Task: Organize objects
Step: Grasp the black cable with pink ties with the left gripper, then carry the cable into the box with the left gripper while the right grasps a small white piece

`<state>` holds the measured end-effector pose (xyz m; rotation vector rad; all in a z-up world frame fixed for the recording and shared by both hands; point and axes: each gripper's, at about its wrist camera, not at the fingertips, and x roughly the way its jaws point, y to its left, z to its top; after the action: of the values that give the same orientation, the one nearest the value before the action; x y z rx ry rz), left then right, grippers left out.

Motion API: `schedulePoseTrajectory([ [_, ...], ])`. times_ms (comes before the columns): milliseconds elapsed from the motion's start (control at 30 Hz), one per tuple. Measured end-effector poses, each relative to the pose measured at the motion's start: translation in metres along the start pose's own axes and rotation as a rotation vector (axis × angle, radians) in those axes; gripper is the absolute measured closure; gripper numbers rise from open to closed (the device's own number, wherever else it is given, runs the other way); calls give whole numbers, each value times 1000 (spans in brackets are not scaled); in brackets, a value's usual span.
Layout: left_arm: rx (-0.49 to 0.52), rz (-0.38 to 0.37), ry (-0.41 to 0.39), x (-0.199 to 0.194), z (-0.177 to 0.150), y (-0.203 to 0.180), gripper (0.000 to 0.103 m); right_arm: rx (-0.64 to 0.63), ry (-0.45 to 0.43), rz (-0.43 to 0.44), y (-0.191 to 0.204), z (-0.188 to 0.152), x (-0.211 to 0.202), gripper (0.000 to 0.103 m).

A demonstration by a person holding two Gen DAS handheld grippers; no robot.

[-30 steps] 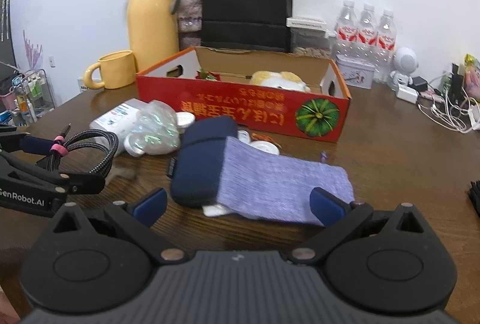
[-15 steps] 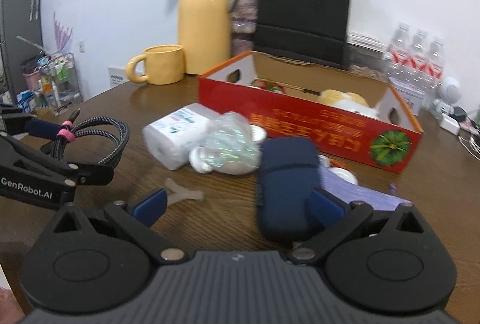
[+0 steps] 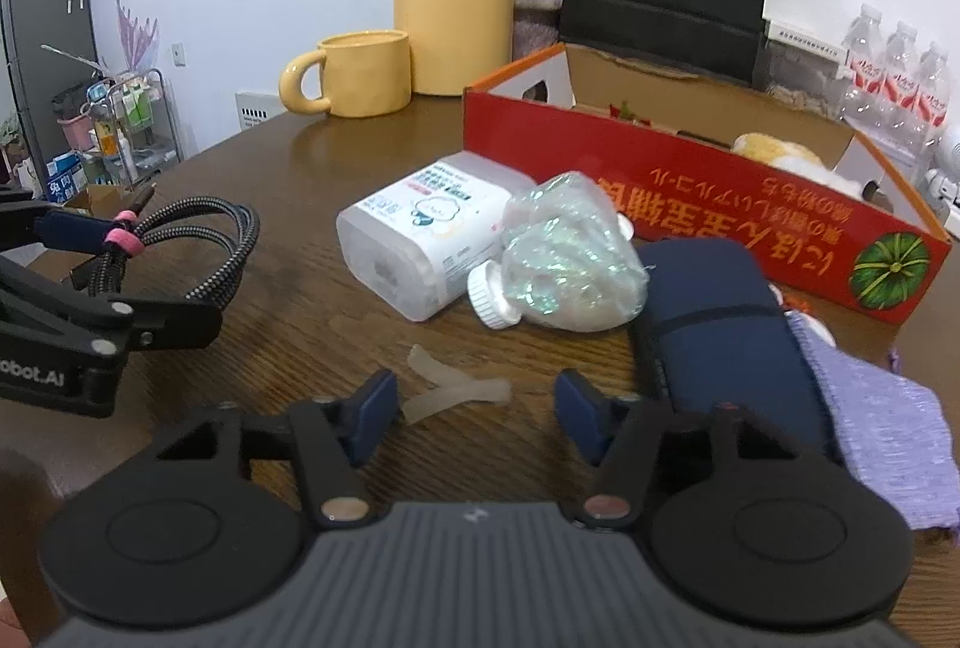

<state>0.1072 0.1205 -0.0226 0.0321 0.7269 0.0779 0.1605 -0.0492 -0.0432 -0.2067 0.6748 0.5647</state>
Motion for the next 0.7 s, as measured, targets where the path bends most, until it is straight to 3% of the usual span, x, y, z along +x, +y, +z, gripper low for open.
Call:
schedulePoseTrajectory([
  [133, -10, -7, -2, 0, -1, 3, 15, -13, -13, -13, 3, 1, -2, 87],
  [200, -14, -12, -2, 1, -1, 3, 15, 2, -28, -1, 0, 1, -5, 97],
  [700, -11, -22, -45, -10, 16, -19, 15, 43, -144, 11, -20, 12, -41, 99],
])
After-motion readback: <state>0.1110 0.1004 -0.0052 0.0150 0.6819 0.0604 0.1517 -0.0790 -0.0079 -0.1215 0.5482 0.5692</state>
